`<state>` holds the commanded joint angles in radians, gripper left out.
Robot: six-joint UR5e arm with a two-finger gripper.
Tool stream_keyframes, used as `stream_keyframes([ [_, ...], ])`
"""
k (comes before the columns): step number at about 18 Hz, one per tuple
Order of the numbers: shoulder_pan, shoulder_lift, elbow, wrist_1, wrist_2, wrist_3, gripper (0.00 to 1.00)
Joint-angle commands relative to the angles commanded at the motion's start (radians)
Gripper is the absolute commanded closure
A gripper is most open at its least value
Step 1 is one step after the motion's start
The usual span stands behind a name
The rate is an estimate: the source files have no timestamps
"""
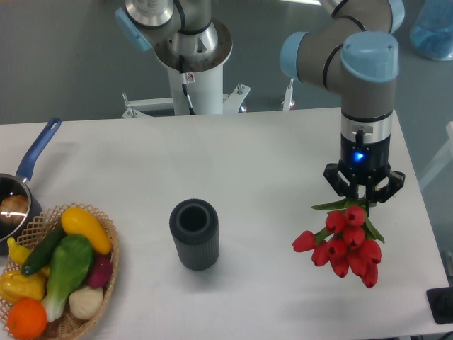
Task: Insert the flowers into the vase
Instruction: 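Carry the red tulip bunch with the gripper toward the grey vase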
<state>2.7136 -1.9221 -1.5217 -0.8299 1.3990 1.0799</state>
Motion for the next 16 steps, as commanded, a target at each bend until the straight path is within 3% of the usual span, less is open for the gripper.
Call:
stream_keyframes([
  [8,0.0,0.002,0.005,0.011,-0.063,-0.06,1.0],
  [12,-0.008,0.012,0.006,0.018,-0.228,-0.126,1.0],
  [16,-0.014,0.061,-0.026,0.02,-0.383,-0.146,1.0],
])
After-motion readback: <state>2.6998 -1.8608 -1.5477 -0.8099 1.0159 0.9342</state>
